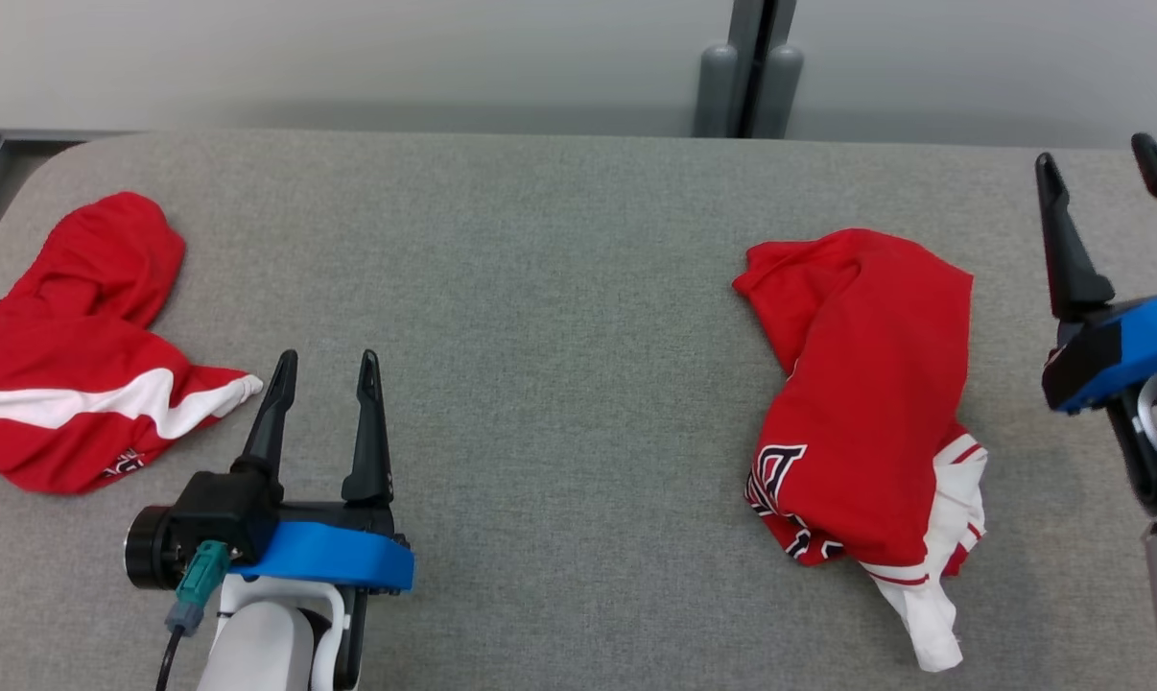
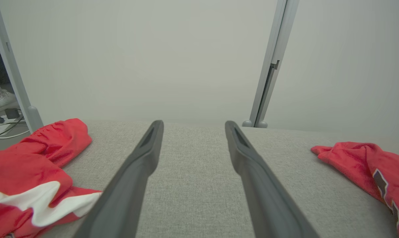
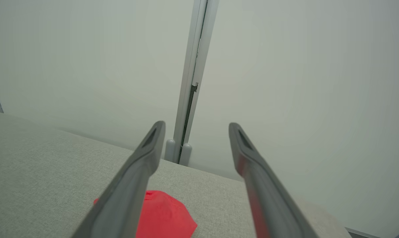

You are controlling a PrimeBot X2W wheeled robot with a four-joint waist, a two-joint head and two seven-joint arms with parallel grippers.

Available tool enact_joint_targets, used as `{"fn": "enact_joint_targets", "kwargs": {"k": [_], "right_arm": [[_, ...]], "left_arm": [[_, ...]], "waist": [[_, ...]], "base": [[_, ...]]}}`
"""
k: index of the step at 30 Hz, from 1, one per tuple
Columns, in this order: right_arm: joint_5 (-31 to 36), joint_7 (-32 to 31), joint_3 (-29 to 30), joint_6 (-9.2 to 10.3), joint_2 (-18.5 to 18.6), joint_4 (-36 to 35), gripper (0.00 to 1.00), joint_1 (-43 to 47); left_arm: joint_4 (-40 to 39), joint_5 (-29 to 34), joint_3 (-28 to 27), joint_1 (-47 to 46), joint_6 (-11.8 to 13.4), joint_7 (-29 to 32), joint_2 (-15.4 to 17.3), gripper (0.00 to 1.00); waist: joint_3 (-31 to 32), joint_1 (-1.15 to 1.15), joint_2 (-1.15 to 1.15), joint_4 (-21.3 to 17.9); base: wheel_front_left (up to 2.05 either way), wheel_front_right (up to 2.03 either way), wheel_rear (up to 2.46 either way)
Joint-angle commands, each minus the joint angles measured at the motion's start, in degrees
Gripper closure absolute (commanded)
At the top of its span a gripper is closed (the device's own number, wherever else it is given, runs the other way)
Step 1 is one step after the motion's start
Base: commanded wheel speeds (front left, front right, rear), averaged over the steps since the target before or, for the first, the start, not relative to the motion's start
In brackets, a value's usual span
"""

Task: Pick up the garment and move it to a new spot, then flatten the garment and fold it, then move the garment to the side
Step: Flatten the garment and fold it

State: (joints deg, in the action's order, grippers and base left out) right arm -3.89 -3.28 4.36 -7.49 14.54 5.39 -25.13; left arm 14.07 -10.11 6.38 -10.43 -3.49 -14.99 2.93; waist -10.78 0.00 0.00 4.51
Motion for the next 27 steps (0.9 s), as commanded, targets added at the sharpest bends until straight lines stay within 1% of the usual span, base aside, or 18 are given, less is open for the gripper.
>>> {"fn": "enact_joint_targets", "kwargs": {"k": [1, 6, 8, 14, 21, 27], "right_arm": [[0.4, -1.0, 0.3, -0.02, 1.3, 2.3, 0.0, -3.1], [2.5, -3.5, 0.6, -0.01, 4.1, 10.0, 0.0, -8.6], [2.6, -3.6, 0.8, -0.01, 4.5, 11.3, 0.0, -9.6], [4.3, -5.8, 1.7, -0.01, 6.1, 21.5, 0.0, -12.6], [4.5, -6.9, 2.0, -0.01, 6.6, 33.2, 0.0, -15.0], [4.4, -7.9, 2.3, -0.01, 6.7, 41.3, 0.0, -16.5]], "left_arm": [[-0.4, -0.5, 0.4, -1.7, 0.3, -0.3, -0.1, 0.0], [-1.0, -1.5, 1.6, -4.6, 0.7, -0.3, -0.1, 0.0], [-1.1, -1.6, 2.0, -5.1, 0.8, -0.3, -0.1, 0.0], [-2.0, -3.0, 3.4, -7.2, 1.8, -0.3, -0.1, 0.0], [-2.4, -4.1, 4.7, -8.0, 2.4, -0.3, -0.1, 0.0], [-2.1, -4.4, 5.2, -8.6, 2.9, -0.3, -0.1, 0.0]], "waist": [[-2.5, 0.0, 0.0, 2.0], [-6.0, 0.0, 0.0, 4.3], [-6.7, 0.0, 0.0, 4.9], [-9.8, 0.0, 0.0, 7.5], [-11.8, 0.0, 0.0, 9.2], [-12.1, 0.0, 0.0, 10.0]], "base": [[0.0, 0.0, 0.0], [0.0, 0.0, 0.0], [0.0, 0.0, 0.0], [0.0, 0.0, 0.0], [0.0, 0.0, 0.0], [0.0, 0.0, 0.0]]}}
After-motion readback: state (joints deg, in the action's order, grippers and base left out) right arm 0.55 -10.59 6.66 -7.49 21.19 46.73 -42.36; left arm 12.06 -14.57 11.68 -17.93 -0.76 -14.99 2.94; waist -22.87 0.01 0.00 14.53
